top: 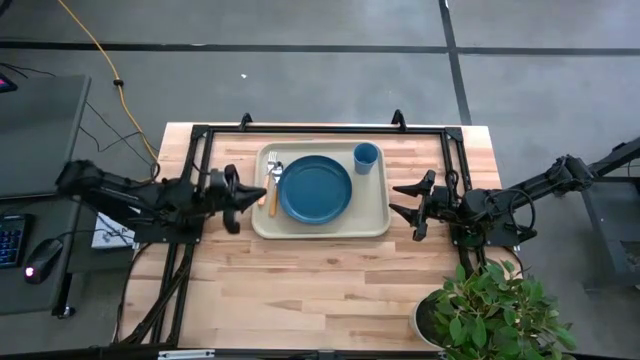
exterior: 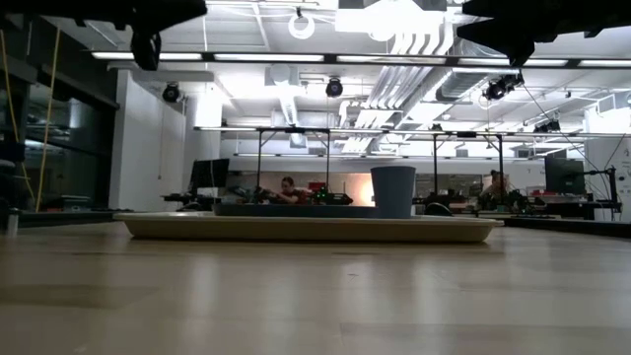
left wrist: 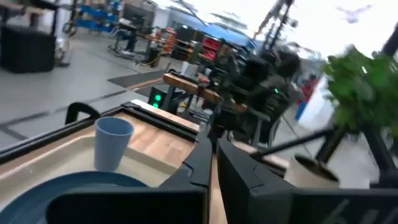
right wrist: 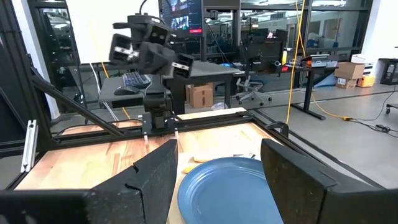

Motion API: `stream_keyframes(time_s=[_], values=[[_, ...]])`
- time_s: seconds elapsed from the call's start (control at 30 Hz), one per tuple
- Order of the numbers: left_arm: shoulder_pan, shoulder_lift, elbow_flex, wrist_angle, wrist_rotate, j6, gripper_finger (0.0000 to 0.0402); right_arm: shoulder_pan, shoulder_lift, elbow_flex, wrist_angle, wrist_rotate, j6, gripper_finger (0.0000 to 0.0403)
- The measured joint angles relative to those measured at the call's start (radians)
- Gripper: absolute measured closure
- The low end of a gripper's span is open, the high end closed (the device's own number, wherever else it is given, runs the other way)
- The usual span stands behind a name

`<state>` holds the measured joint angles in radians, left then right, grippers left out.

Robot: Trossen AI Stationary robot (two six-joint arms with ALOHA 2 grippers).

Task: Pick and place plate/cup/fork/spoon on tray
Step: Return to Home Position

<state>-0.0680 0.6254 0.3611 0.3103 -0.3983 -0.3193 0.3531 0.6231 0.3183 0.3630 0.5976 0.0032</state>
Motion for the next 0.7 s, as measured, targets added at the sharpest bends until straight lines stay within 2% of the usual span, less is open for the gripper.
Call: stream_keyframes(time_s=[0.17, 0.33, 0.53, 0.7], values=[[-0.137, 0.0, 0.0, 0.006, -0.088, 0.166, 0.04, 0.0, 0.0, 0.0, 0.0, 0.0, 0.023, 0.0181], [-0.215, 0.0, -0.034, 0.108, -0.094, 0.332, 0.0401, 0.0, 0.0, 0.0, 0.0, 0.034, 0.023, 0.0181], [-0.236, -0.003, -0.147, 0.319, -0.094, 0.453, 0.0401, 0.0, 0.0, 0.0, 0.0, 0.083, 0.023, 0.0181], [-0.225, -0.025, -0.163, 0.327, -0.072, 0.455, 0.0402, 0.0, 0.0, 0.0, 0.0, 0.081, 0.023, 0.0181]])
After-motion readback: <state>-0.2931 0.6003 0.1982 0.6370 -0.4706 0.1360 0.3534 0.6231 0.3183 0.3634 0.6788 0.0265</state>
